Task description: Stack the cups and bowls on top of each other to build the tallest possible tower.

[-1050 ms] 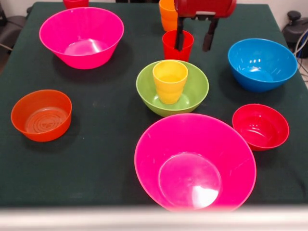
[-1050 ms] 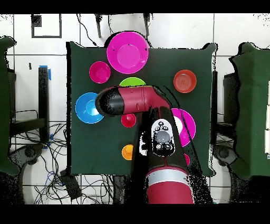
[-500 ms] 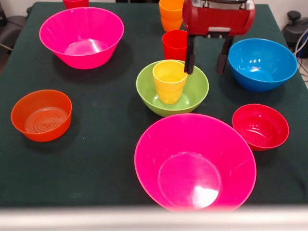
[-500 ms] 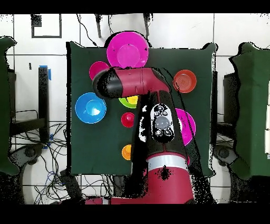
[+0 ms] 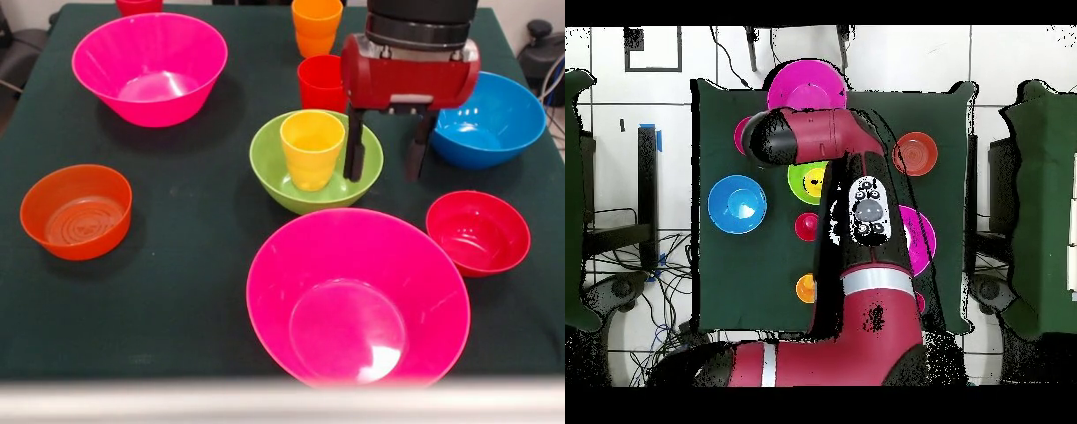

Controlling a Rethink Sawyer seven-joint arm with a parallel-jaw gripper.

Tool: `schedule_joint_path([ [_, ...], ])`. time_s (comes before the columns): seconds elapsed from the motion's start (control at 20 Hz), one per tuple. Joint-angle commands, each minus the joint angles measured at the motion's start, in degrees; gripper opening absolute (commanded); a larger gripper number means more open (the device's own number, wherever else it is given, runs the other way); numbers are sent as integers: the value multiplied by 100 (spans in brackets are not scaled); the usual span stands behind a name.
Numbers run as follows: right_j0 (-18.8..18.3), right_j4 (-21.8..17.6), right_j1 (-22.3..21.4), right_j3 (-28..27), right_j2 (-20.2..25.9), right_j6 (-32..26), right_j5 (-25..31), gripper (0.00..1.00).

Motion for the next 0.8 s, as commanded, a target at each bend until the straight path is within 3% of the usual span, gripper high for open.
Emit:
schedule_joint_path([
  [0.05, 222, -30, 588, -518, 518, -167, 672, 100],
  [0.8, 689, 277, 518, -199, 19, 707, 718, 100],
])
